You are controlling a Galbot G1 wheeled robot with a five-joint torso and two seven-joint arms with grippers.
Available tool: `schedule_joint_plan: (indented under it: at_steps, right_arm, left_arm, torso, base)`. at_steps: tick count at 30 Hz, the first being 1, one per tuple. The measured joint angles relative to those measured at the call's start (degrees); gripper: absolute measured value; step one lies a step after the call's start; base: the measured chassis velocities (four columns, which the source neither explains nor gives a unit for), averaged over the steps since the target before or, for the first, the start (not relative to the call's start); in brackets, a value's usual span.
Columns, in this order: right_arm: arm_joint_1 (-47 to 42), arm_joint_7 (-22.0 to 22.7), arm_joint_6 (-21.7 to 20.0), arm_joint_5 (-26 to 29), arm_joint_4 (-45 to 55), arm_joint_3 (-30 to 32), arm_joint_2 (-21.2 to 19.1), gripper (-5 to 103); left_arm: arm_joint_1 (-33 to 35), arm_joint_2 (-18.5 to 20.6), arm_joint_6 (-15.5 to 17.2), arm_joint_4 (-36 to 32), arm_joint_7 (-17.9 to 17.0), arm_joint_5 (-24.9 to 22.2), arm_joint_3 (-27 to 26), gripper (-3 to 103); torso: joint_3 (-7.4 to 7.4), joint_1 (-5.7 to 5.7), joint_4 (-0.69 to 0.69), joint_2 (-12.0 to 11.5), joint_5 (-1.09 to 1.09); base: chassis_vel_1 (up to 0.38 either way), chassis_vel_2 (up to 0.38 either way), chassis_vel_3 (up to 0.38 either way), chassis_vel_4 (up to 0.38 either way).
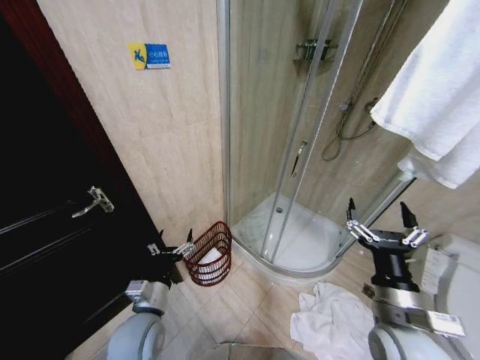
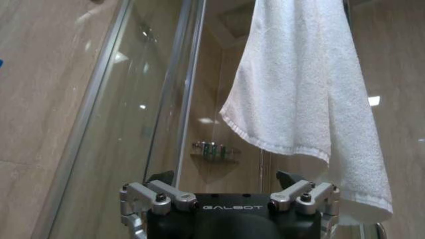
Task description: Discard the used towel into the hamper.
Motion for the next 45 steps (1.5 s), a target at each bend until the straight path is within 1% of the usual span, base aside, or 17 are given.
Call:
schedule_joint_plan:
  at_steps: [5, 8, 11, 16, 28, 32, 36, 37, 40, 41, 43, 44, 45]
  right_arm:
    - [0.13, 0.0, -0.04, 0.02, 0.0, -0.46, 0.3, 100]
    - [0.28, 0.01, -0.04, 0.27, 0.0, -0.5, 0.34, 100]
    - [0.28, 0.02, -0.04, 0.47, 0.0, -0.5, 0.34, 100]
    - [0.32, -0.26, 0.47, 1.26, 0.0, -0.39, 0.21, 100]
    - [0.32, -0.22, 0.53, 1.39, -0.01, -0.31, 0.58, 100]
    - [0.2, -0.11, 0.35, 1.69, -0.01, 0.38, 0.14, 100]
    - [-0.62, -0.16, -0.56, 4.58, 0.0, 4.9, -1.24, 100]
    - [-0.62, -0.16, -0.56, 4.58, 0.0, 4.9, -1.24, 100]
    - [-1.08, -0.81, -0.89, 8.5, -0.01, 10.76, -2.33, 100]
    - [-1.08, -0.81, -0.89, 8.5, -0.01, 10.76, -2.33, 100]
    - [-1.95, -1.17, -0.81, 13.32, -0.01, 16.12, -3.15, 100]
    - [-2.39, -1.26, -0.27, 15.05, -0.01, 17.81, -3.31, 100]
    - [-2.39, -1.26, -0.27, 15.05, -0.01, 17.81, -3.31, 100]
  left_arm:
    - [0.9, 0.19, 1.05, -1.9, 0.74, -0.29, -0.3, 100]
    - [2.04, 0.13, 2.53, -3.78, 0.87, -0.69, 0.0, 100]
    - [2.58, 0.05, 3.28, -4.69, 0.92, -0.88, 0.7, 100]
    - [3.02, 0.1, 3.12, -4.95, 0.77, -0.56, 1.58, 100]
    - [3.42, 0.31, 3.0, -4.97, 0.72, 0.56, 1.92, 100]
    - [3.41, 0.34, 3.01, -4.89, 0.73, 0.59, 1.94, 100]
    - [3.41, 0.35, 3.01, -4.82, 0.75, 0.59, 1.95, 100]
    - [3.41, 0.35, 3.01, -4.82, 0.75, 0.59, 1.95, 100]
    - [3.4, 0.36, 3.01, -4.79, 0.77, 0.6, 1.97, 100]
    - [3.4, 0.36, 3.01, -4.79, 0.77, 0.6, 1.97, 100]
    - [3.39, 0.37, 3.01, -4.77, 0.78, 0.6, 1.97, 100]
    - [3.39, 0.37, 3.01, -4.76, 0.78, 0.6, 1.97, 100]
    - [3.39, 0.37, 3.01, -4.76, 0.78, 0.6, 1.97, 100]
  torso:
    - [0.0, 0.0, 0.0, -0.01, -0.01]
    - [0.0, 0.0, 0.0, -0.01, -0.01]
    - [0.0, 0.0, 0.0, -0.01, -0.01]
    - [0.0, 0.0, 0.0, -0.01, -0.01]
    - [0.0, 0.0, 0.0, -0.01, -0.01]
    - [0.0, 0.0, 0.0, -0.01, -0.01]
    - [0.0, 0.0, 0.0, -0.01, -0.01]
    - [0.0, 0.0, 0.0, -0.01, -0.01]
    - [0.0, 0.0, 0.01, -0.01, -0.01]
    - [0.0, 0.0, 0.01, -0.01, -0.01]
    - [0.0, 0.0, 0.0, -0.01, -0.01]
    - [0.0, 0.0, 0.0, -0.01, -0.01]
    - [0.0, 0.0, 0.0, -0.01, -0.01]
  base:
    - [0.0, 0.0, 0.0, 0.0]
    - [0.0, 0.0, 0.0, 0.0]
    - [0.0, 0.0, 0.0, 0.0]
    - [0.0, 0.0, 0.0, 0.0]
    - [0.0, 0.0, 0.0, 0.0]
    - [0.0, 0.0, 0.0, 0.0]
    - [0.0, 0.0, 0.0, 0.0]
    - [0.0, 0.0, 0.0, 0.0]
    - [0.0, 0.0, 0.0, 0.0]
    - [0.0, 0.0, 0.0, 0.0]
    - [0.0, 0.0, 0.0, 0.0]
    - [0.0, 0.0, 0.0, 0.0]
    - [0.0, 0.0, 0.0, 0.0]
